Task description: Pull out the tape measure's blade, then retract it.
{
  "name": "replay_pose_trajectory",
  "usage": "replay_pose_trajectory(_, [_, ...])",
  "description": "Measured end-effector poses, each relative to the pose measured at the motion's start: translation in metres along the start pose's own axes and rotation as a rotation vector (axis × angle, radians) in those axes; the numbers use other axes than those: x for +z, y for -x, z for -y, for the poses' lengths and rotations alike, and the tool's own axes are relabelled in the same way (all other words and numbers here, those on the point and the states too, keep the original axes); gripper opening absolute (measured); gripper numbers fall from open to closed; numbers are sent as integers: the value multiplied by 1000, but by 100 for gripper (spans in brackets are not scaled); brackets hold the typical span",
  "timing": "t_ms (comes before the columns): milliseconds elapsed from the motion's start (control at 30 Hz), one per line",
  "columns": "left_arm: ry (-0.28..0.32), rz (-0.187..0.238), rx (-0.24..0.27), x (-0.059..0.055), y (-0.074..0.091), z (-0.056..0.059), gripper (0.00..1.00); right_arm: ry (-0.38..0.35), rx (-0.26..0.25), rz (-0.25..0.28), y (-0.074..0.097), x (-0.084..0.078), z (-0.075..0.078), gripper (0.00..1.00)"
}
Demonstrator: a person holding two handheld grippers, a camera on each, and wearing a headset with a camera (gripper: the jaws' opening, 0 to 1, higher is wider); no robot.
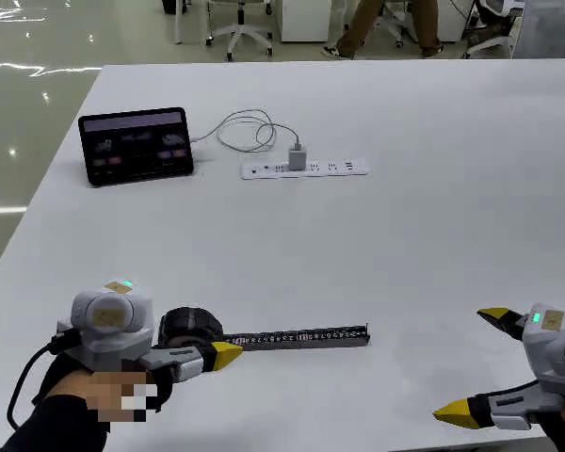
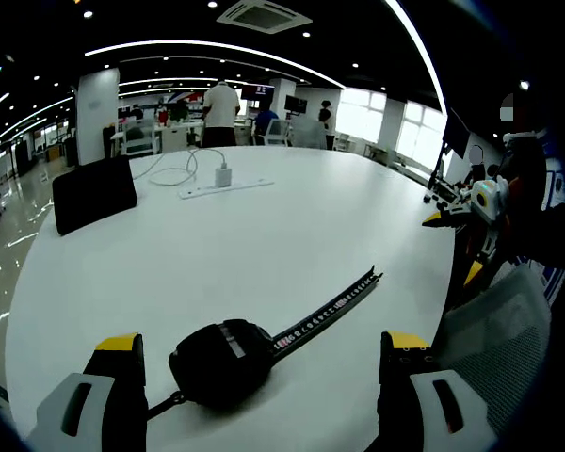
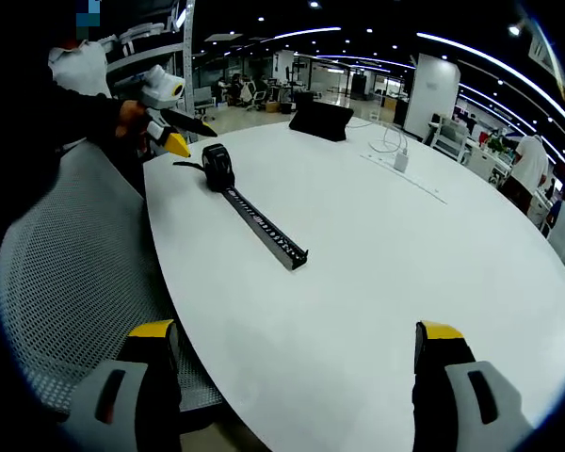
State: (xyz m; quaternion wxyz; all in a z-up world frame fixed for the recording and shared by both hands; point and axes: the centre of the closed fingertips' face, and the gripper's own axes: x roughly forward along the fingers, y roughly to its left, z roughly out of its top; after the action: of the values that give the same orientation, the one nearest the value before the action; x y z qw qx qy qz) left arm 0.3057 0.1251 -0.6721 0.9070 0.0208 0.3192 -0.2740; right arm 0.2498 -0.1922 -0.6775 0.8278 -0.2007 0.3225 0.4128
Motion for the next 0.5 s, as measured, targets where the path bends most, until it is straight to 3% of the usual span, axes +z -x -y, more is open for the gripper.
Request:
replay_pose_trajectory(200, [24,-23,40,-14,-13,2,100,39,37,-15,-10,9,3,100])
replay_pose_trajectory(333, [60,-10,129,-20,-15,-10,100,77,75,-55,-21,9,5,100])
replay_pose_trajectory(400, [77,-5,149,-23,-16,-14,100,94,92,-65,-26,11,7,100])
replay_pose_trajectory(467, [87,11,145,-21,-16,-13,100,113,107,-78,-30,12,7,100])
replay_pose_trajectory(500, [119,16,123,-22,-19,-10,100,122,113,-82,-32,14,6,100])
